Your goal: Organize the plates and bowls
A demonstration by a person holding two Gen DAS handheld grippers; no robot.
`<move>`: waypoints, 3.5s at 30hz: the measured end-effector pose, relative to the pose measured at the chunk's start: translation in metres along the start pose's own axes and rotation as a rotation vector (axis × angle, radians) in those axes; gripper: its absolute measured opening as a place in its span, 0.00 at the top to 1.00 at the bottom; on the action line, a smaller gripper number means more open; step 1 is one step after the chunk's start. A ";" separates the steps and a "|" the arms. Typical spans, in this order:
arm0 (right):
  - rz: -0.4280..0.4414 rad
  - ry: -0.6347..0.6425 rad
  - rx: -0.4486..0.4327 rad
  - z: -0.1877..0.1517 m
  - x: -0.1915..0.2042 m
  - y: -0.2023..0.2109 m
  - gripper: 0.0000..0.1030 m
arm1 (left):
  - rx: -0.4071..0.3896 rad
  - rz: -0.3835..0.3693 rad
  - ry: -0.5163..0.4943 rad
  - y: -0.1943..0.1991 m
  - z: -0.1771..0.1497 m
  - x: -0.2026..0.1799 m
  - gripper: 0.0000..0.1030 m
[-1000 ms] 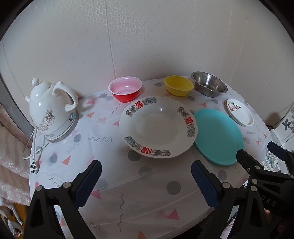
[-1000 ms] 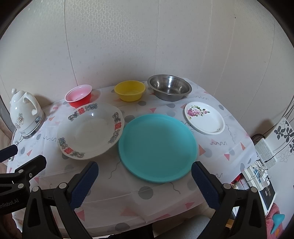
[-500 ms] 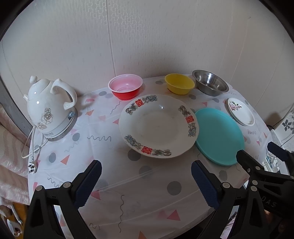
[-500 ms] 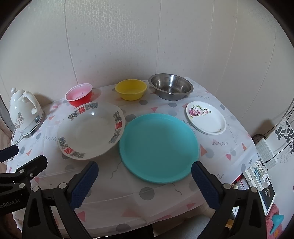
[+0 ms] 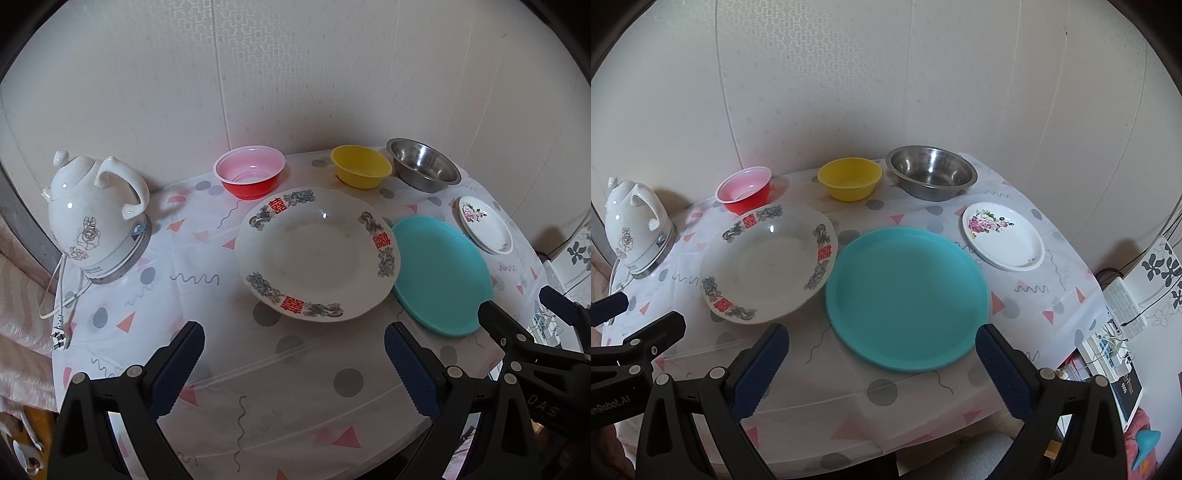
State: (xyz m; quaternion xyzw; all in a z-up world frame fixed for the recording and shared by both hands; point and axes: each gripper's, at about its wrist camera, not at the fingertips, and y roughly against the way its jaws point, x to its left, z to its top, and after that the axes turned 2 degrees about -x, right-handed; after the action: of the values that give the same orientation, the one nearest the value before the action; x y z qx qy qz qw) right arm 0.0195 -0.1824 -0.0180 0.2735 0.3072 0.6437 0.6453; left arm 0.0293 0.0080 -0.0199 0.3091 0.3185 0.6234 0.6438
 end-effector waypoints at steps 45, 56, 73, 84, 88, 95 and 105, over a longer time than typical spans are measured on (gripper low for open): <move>0.417 0.187 0.086 0.100 0.018 -0.154 0.21 | 0.212 -0.218 0.447 -0.123 0.028 0.088 0.03; 0.507 0.208 0.209 0.113 0.046 -0.221 0.52 | 0.198 -0.198 0.477 -0.138 0.031 0.091 0.05; 0.656 0.173 0.292 0.105 0.054 -0.245 0.64 | 0.204 -0.252 0.398 -0.149 0.024 0.076 0.46; 0.672 0.142 0.304 0.105 0.050 -0.249 0.69 | 0.164 -0.260 0.345 -0.155 0.028 0.067 0.60; 0.686 0.110 0.326 0.103 0.048 -0.249 0.71 | 0.162 -0.228 0.364 -0.152 0.027 0.072 0.62; 0.715 0.086 0.345 0.089 0.051 -0.240 0.74 | 0.131 -0.156 0.330 -0.144 0.022 0.077 0.63; 0.756 0.021 0.320 0.082 0.043 -0.216 0.74 | 0.099 -0.146 0.334 -0.131 0.021 0.084 0.63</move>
State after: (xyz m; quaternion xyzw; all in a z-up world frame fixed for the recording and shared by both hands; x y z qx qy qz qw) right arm 0.2231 -0.1410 -0.1278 0.4576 0.2880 0.7822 0.3096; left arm 0.1267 0.0881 -0.1131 0.2088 0.4730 0.6012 0.6093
